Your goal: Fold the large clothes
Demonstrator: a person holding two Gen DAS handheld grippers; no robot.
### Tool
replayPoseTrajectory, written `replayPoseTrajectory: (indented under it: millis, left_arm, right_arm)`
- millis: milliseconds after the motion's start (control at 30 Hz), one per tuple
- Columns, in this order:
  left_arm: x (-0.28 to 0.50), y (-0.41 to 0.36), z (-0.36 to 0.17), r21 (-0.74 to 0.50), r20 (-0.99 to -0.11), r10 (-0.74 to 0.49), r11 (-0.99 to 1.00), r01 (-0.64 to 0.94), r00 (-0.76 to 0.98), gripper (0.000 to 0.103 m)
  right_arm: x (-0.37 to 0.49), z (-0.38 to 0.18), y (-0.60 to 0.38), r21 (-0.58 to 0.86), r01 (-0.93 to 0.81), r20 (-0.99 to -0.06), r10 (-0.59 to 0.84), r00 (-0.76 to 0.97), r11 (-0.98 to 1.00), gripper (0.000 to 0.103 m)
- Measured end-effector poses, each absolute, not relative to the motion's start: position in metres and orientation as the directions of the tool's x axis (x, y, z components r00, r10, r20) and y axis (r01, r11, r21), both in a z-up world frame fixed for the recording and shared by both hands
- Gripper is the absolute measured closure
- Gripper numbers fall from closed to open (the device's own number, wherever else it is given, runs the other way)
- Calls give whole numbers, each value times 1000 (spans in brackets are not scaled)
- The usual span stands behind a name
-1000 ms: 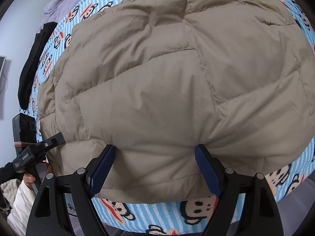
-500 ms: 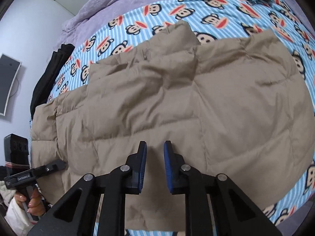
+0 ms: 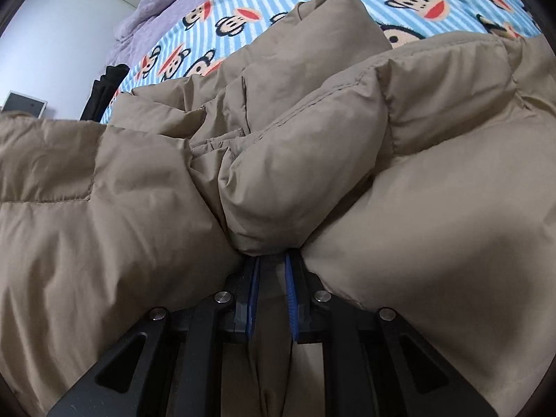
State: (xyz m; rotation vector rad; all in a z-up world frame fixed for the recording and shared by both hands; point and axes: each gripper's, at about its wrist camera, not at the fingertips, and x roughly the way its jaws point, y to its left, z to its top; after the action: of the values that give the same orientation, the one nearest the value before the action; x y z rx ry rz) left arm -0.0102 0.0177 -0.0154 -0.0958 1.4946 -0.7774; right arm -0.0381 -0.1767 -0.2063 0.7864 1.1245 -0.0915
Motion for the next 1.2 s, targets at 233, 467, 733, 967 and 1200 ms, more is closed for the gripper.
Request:
replayPoseTrajectory:
  millis: [233,467,733,967,1200]
  left_arm:
    - [-27,-80,3,-467,-877,-455,728,502,-156,72]
    - [-39,-163,-11,-561,-823,-492,629,538,-283,26]
    - [-57,-234,-83,-655,-753,-488,497,569,-441,26]
    - [-72,-259,-105,-559,-821,-439,490,669,-364,26]
    - [-80,-271,-95,-437,-875,-424,485,758,-234,26]
  right_arm:
    - [-68,-186,-219,618,460,-772,381,509,638,89]
    - [-177,-159,-294,614,573,-767,237,597,543,84]
    - [-277,-162,-314,598,672,-791,189,582,437,79]
    - [-343,-127,-295,726,555,-670,236,704,406,32]
    - [-280,-136,-270,727,535,-673,292,680,430,27]
